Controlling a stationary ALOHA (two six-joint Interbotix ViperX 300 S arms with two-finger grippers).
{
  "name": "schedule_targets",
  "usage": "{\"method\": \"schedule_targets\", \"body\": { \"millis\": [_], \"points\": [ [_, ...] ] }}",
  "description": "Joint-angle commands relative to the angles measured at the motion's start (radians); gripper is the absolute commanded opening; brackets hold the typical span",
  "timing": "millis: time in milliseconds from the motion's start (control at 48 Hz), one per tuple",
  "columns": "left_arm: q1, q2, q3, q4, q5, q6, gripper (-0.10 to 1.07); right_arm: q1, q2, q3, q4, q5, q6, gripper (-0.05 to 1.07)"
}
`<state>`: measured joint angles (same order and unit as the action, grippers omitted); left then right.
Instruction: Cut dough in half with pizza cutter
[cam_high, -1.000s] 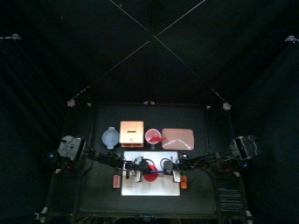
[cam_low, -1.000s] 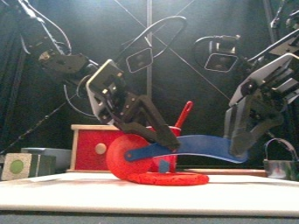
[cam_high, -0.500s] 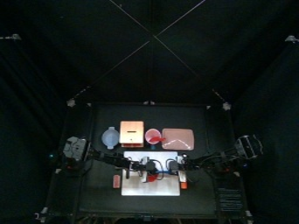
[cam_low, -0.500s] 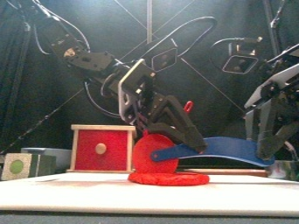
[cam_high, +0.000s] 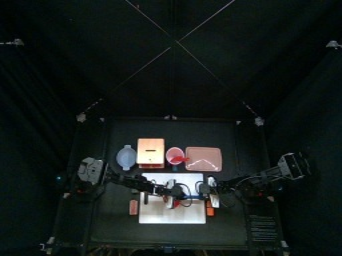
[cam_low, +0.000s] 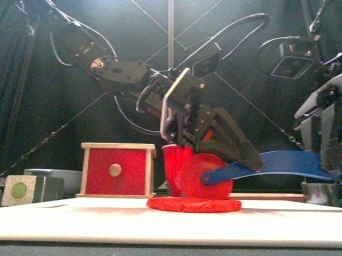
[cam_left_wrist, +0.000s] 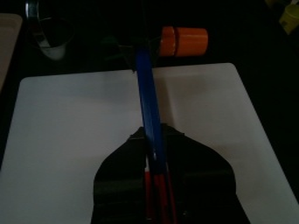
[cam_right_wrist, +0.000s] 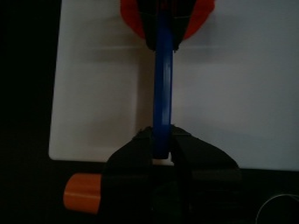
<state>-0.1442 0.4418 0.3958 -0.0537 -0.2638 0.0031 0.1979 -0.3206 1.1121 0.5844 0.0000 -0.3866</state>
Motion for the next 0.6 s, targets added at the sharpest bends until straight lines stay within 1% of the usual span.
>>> {"method": "schedule_targets", "body": {
  "millis": [0, 333, 583],
  "points": [
    [-0.002, 0.017, -0.031, 0.017, 0.012, 0.003, 0.38, 0.0, -0.057, -0.018, -0.006, 0.006, -0.005, 0.38],
    [0.003, 0.067, -0.091, 0.021, 0.02, 0.003, 0.38, 0.0, -0.126, 0.012, -0.008, 0.064, -0.003, 0.38],
    [0.017, 0.103, -0.138, 0.044, 0.02, 0.003, 0.38, -0.006, -0.184, 0.034, -0.008, 0.118, -0.003, 0.38]
  ]
}}
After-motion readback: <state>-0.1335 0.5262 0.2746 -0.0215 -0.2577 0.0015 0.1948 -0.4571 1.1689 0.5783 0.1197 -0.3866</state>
